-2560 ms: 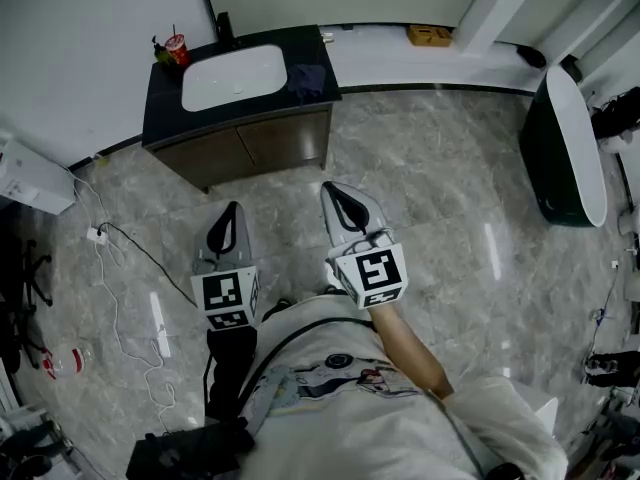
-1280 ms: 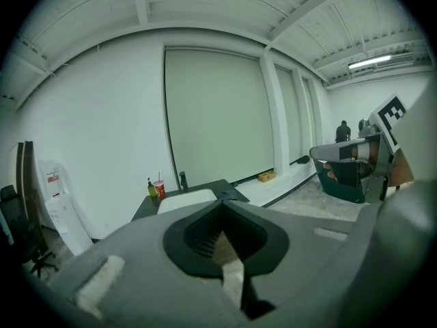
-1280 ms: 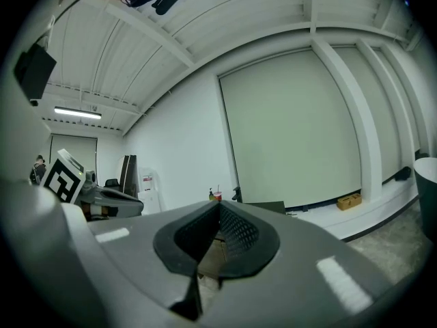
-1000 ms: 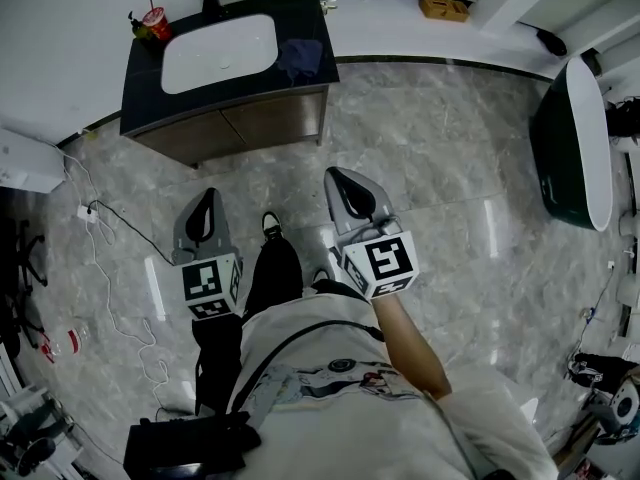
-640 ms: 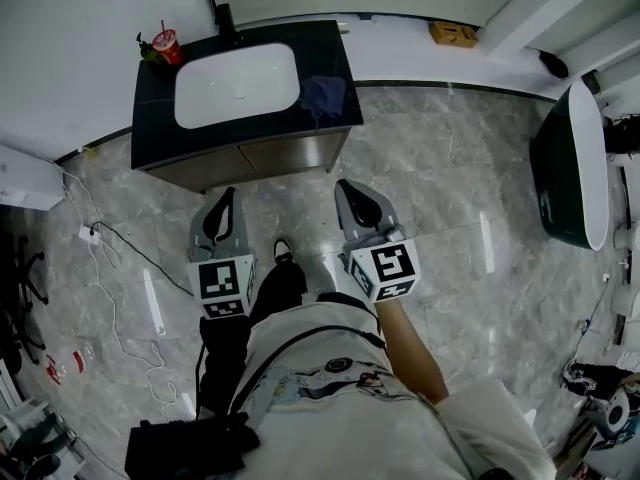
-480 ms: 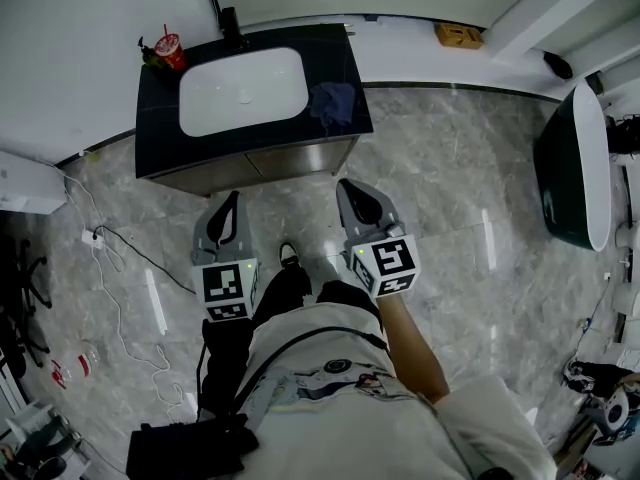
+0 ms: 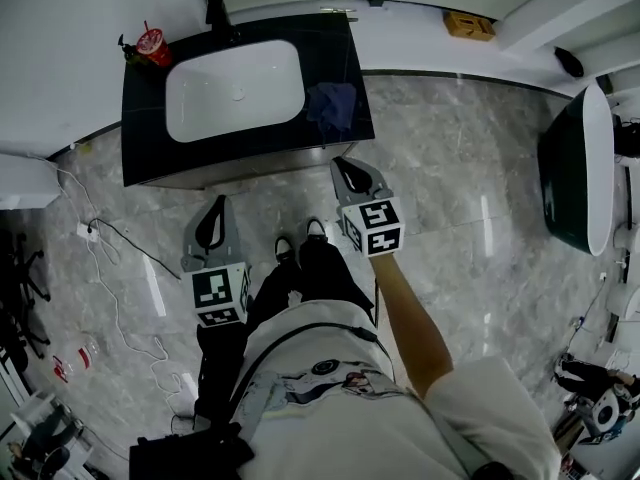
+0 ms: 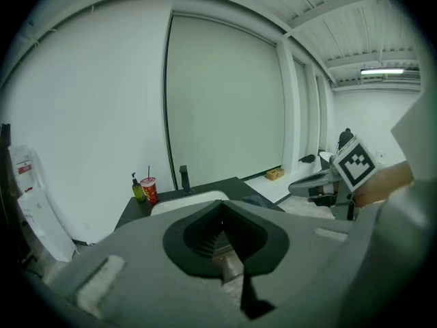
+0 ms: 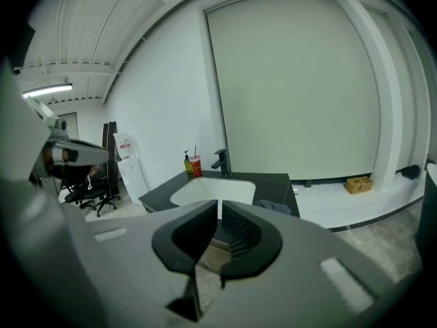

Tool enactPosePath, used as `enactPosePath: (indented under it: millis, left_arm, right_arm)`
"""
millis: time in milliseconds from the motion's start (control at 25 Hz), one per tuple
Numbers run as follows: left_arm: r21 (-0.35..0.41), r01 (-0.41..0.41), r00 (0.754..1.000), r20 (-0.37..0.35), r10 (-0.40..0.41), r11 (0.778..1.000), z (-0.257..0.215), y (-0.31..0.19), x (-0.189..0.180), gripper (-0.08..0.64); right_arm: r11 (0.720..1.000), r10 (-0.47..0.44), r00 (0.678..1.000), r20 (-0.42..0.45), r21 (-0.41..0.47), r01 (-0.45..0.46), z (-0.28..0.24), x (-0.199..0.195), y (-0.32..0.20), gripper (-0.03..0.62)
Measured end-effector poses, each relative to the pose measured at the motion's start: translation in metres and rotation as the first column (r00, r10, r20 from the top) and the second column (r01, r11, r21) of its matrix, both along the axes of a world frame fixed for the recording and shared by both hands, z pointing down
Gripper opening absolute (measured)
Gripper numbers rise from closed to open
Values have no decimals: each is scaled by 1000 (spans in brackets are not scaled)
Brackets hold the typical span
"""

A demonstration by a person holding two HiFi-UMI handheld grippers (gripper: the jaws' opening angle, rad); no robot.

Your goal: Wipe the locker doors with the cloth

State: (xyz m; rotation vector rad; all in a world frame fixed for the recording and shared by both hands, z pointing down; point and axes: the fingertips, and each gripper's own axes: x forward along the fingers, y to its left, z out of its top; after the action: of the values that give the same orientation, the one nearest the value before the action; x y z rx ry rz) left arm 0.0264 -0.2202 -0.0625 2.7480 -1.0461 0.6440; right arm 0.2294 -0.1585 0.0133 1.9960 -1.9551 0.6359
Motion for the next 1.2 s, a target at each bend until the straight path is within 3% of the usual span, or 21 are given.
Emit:
enactPosePath:
  millis: [400, 680, 880, 1200]
  left_arm:
    - [-106, 54, 997, 53, -49, 993, 43, -14, 40, 0]
    - [-150, 100, 988, 131, -81, 984, 65, -13, 42, 0]
    - [-155, 134, 982, 157, -109, 979, 74, -16, 35, 0]
    - [-150, 144, 980, 160, -120, 978, 75, -15, 37, 0]
  right_arm:
    - [982, -67, 995, -77, -181, 52, 99, 94, -87, 86]
    - [927, -156, 985, -67, -353, 123, 182, 118, -138, 187]
    - [891, -161, 985, -59, -438, 120, 220, 121, -145, 165]
    - [908, -157, 986, -62, -402, 119, 216, 121, -142, 86]
